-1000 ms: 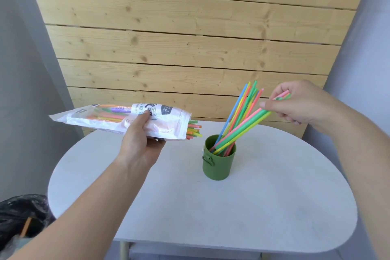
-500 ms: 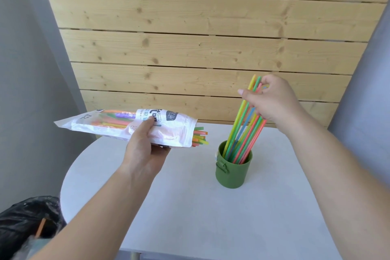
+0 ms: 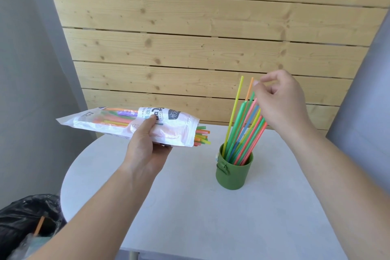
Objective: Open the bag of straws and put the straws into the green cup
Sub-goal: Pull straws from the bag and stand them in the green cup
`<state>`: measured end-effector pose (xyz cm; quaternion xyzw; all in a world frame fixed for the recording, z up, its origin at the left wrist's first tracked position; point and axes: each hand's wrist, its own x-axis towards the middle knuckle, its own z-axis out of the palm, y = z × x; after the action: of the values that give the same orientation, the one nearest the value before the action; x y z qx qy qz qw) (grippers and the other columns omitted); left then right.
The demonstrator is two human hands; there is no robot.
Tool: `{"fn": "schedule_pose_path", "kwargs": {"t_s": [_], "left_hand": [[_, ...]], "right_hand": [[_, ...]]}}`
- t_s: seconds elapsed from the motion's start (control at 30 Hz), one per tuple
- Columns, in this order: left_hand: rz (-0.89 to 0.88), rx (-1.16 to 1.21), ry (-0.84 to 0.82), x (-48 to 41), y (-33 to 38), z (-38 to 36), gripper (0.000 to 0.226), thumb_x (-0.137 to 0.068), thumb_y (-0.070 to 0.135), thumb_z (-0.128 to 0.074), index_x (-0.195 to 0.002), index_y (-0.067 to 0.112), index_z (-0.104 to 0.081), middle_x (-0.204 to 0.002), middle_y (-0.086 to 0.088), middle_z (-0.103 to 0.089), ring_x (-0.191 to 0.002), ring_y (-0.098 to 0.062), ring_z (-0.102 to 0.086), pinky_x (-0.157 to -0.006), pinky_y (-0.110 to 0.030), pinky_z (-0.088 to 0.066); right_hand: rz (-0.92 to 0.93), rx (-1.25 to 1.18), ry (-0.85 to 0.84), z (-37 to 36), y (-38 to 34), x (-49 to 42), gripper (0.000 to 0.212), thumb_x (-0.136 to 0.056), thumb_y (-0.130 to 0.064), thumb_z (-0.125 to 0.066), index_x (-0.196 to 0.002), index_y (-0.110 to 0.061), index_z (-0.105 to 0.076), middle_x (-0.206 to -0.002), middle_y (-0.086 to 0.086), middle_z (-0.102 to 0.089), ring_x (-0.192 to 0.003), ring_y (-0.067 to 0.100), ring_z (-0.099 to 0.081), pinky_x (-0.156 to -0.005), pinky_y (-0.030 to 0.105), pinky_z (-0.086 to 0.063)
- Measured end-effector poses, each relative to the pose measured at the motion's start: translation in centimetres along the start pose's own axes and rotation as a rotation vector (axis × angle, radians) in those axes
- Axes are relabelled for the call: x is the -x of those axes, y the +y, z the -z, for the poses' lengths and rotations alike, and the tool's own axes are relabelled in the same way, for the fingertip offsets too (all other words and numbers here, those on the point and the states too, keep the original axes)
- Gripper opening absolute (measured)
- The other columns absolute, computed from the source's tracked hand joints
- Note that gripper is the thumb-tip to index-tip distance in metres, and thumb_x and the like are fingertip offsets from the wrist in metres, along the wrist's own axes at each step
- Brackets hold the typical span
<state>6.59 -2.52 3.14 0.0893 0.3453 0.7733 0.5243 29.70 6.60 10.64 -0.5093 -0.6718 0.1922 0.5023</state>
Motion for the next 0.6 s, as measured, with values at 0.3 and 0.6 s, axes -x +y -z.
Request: {"fn": "schedule_pose_path", "kwargs": {"t_s": [0.3, 0.6], "left_hand": [[0.009, 0.003, -0.088, 0.5, -0.2, -1.0, 0.018, -0.101, 0.013, -0.06, -0.118, 0.009, -0.065, -0.109, -0.011, -0.076, -0.115, -0.029, -0.073, -0.104, -0.05, -0.054], [-0.001, 0.022, -0.101, 0.3, -0.3, -0.8, 0.021, -0.101, 0.012, -0.06, -0.121, 0.01, -0.064, -0.11, -0.01, -0.075, -0.118, -0.029, -0.071, -0.107, -0.053, -0.051]], "right_hand": [[-0.102, -0.016, -0.46, -3.6, -1.3, 6.6, 0.036, -0.097, -0.052, -0.046, -0.091, -0.02, -0.062, -0.067, 0.0, -0.068, -0.043, 0.004, -0.053, -0.05, 0.026, -0.042], [-0.148, -0.246, -0.382, -5.0, -0.8, 7.2, 0.022, -0.1, -0.02, -0.056, -0.082, -0.007, -0.062, -0.051, -0.006, -0.052, -0.039, 0.015, -0.042, -0.044, 0.025, -0.035]]}}
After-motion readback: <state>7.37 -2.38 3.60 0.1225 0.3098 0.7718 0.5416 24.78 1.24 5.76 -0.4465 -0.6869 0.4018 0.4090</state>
